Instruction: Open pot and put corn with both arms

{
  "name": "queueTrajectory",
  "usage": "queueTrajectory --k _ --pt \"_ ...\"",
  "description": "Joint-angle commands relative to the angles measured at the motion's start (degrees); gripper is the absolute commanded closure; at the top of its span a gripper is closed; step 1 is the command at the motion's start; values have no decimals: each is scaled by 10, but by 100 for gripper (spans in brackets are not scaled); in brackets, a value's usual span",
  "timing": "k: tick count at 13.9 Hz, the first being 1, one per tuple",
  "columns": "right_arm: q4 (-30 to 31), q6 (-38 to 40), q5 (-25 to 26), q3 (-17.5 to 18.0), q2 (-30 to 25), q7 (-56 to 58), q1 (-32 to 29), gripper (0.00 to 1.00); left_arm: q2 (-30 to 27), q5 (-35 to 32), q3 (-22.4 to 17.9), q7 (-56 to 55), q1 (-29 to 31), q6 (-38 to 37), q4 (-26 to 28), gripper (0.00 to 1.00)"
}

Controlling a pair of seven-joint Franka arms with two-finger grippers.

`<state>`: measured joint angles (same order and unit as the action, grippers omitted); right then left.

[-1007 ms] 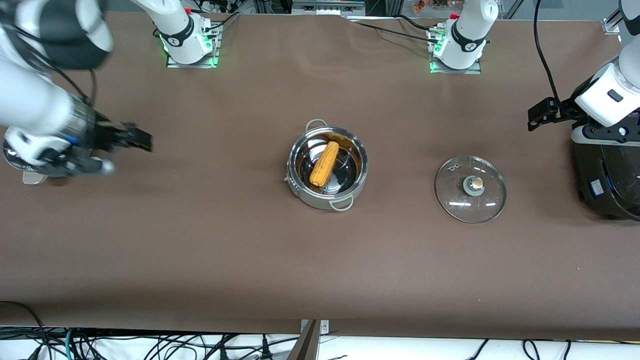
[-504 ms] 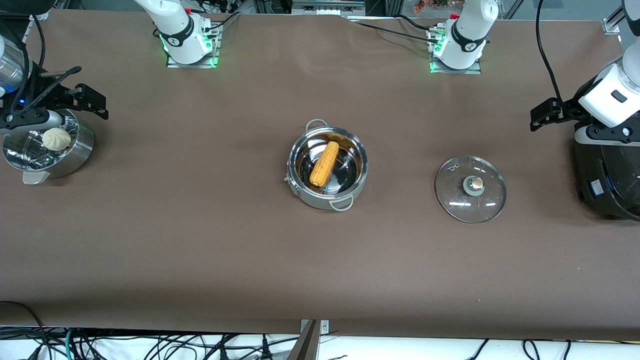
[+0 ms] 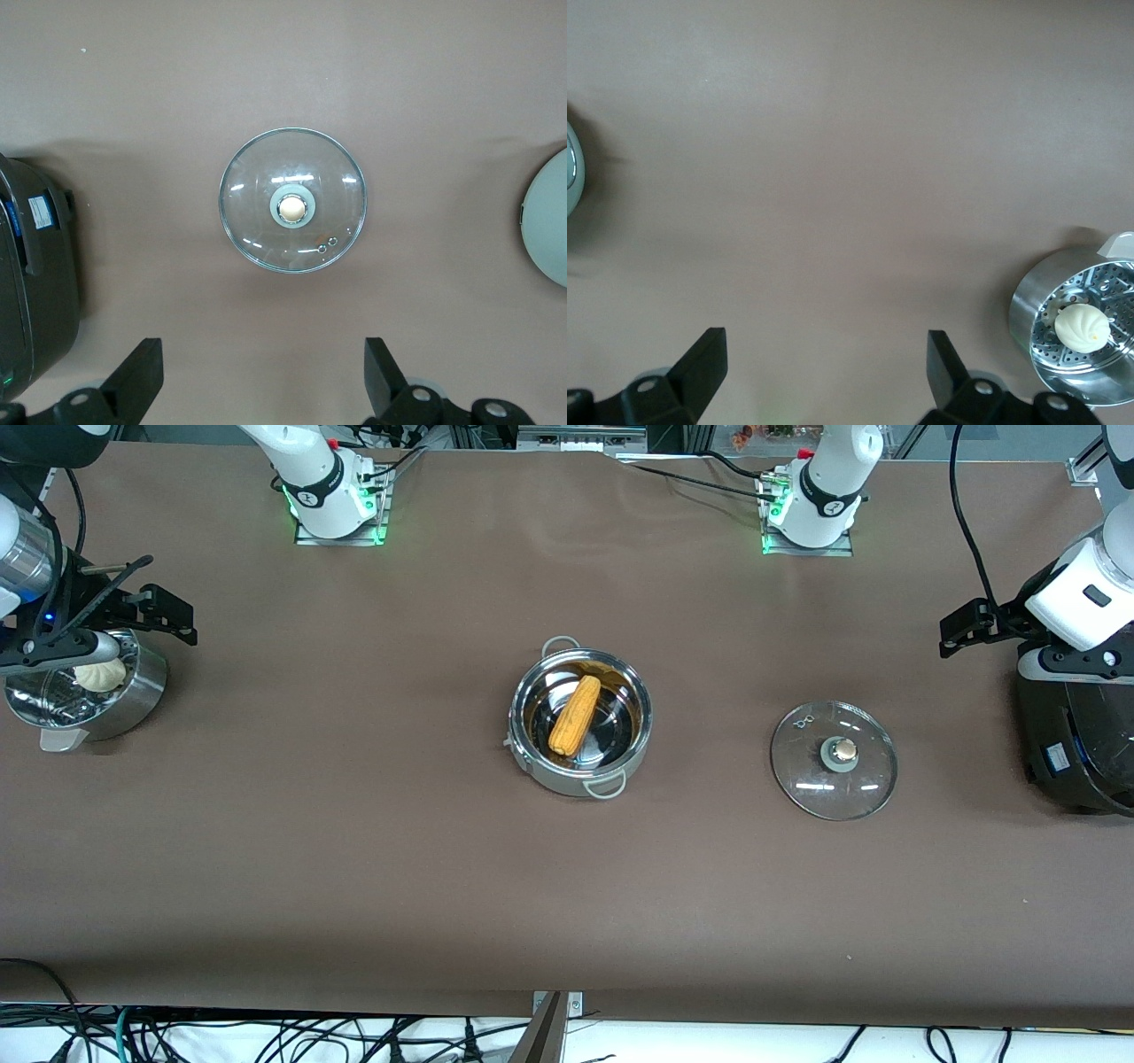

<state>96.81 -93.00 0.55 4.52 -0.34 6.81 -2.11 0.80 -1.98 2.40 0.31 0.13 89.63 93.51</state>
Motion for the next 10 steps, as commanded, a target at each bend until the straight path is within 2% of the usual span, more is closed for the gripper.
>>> queueTrajectory --k 1,8,10 --pt "-9 1 6 8 2 2 -13 0 2 -2 2 8 5 -6 -8 0" --pt "-18 6 5 6 5 5 -14 0 2 -2 2 8 5 -6 -8 0" --pt "-32 4 7 7 22 5 -14 0 2 -2 2 8 4 -6 -8 0"
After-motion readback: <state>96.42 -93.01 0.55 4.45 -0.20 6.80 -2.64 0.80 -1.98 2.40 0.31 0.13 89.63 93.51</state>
